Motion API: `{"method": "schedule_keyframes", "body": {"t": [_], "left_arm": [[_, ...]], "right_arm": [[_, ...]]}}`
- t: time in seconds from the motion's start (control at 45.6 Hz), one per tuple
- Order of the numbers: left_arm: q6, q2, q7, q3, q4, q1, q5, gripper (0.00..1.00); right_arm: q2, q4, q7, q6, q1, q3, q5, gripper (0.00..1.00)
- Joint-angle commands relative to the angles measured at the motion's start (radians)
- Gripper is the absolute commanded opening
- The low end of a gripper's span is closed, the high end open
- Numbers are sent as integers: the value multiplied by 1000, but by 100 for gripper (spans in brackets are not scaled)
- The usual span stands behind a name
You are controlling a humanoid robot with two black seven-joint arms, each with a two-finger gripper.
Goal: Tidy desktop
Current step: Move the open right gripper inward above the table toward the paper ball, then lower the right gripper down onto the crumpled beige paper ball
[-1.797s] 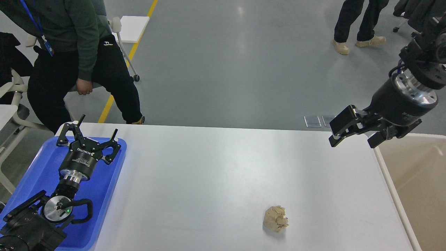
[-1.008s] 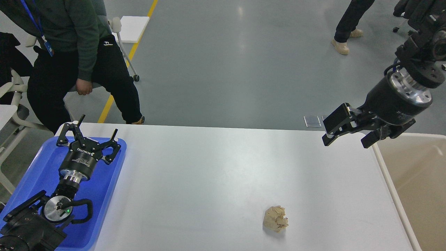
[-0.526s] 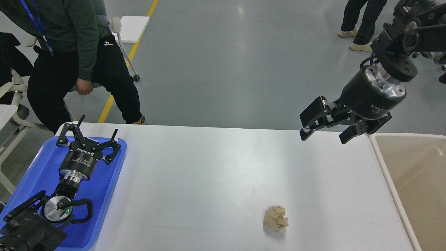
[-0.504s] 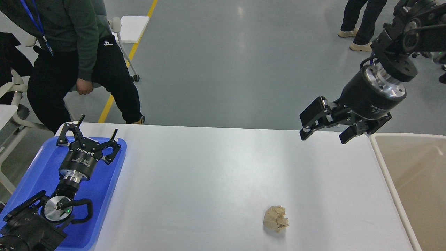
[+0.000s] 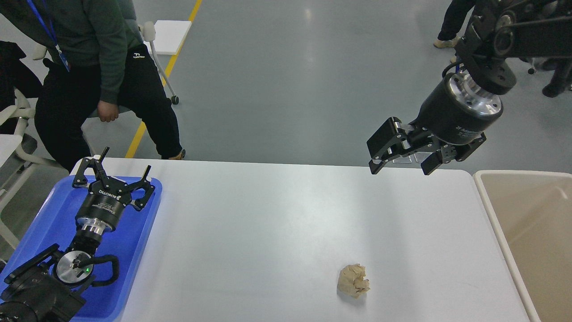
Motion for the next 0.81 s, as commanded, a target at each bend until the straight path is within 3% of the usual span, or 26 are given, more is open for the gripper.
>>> {"method": "schedule_keyframes", "body": {"t": [0.0,0.416,0.657,0.789], "left_arm": [[0,0,0,0,-2,0,0,99],[0,0,0,0,0,0,0,99],[0,0,0,0,0,0,0,99],[0,0,0,0,0,0,0,99]], "right_arm": [[64,0,1,0,8,-5,-1,100],[101,3,-2,0,-121,18,124,100],[136,3,-2,-334,-322,-11,111,100],[161,4,-2,-411,-411,7,111,100]]}}
